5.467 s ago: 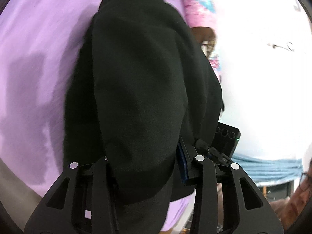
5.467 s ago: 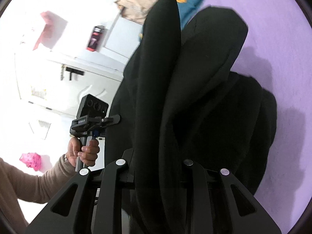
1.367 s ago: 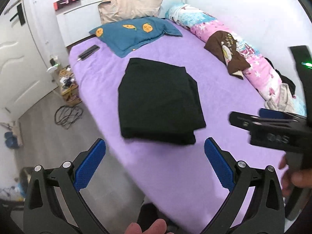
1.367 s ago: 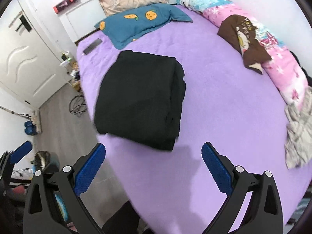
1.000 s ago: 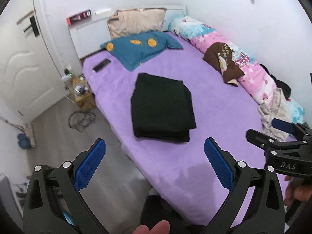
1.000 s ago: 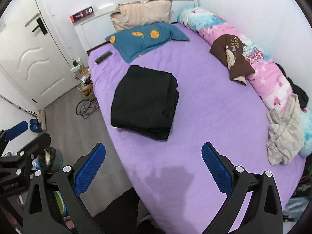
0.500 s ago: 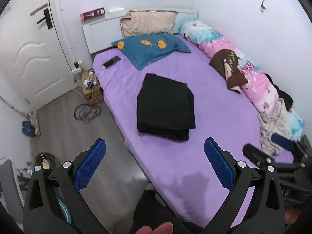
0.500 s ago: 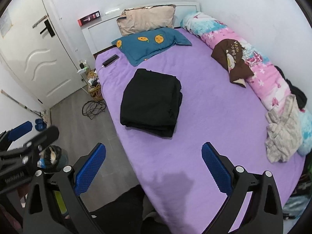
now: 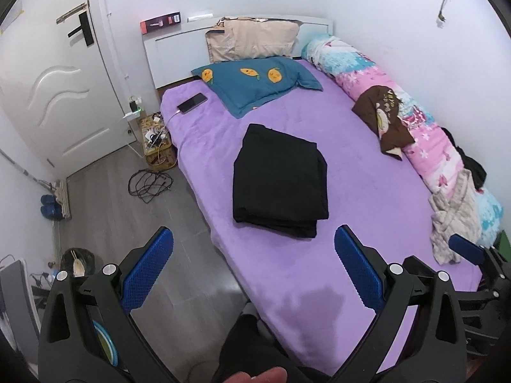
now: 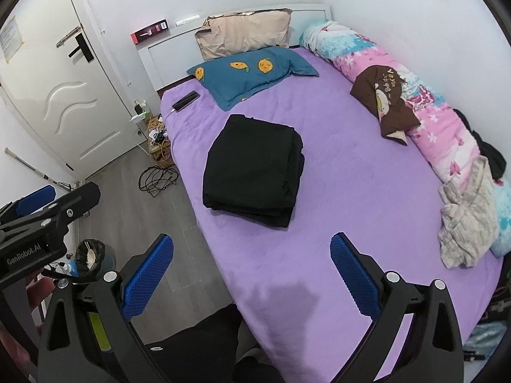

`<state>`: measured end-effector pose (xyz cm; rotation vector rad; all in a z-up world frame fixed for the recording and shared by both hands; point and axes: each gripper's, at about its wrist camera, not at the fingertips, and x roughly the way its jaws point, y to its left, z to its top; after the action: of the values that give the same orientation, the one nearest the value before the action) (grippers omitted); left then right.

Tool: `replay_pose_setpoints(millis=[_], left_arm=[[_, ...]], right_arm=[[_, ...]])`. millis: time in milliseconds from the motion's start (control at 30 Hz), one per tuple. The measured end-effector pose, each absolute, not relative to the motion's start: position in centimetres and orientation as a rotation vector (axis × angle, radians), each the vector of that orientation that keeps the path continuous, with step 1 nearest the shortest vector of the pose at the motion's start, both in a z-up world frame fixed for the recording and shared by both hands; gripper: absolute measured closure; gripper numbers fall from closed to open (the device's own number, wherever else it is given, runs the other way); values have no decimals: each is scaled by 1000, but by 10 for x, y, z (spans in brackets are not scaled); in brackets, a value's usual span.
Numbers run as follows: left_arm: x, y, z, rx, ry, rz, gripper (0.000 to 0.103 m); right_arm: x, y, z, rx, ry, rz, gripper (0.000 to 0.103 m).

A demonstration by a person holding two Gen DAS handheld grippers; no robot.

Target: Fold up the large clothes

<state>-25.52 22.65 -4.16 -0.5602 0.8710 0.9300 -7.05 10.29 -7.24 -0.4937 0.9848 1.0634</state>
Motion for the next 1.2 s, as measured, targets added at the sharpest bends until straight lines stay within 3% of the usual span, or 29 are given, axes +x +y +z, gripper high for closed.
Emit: replay_pose_setpoints(millis=[1200], left_arm=[[-242, 223, -45, -513, 907, 894, 6]], right_arm=[[-72, 101, -75, -480, 1005, 1079, 6]])
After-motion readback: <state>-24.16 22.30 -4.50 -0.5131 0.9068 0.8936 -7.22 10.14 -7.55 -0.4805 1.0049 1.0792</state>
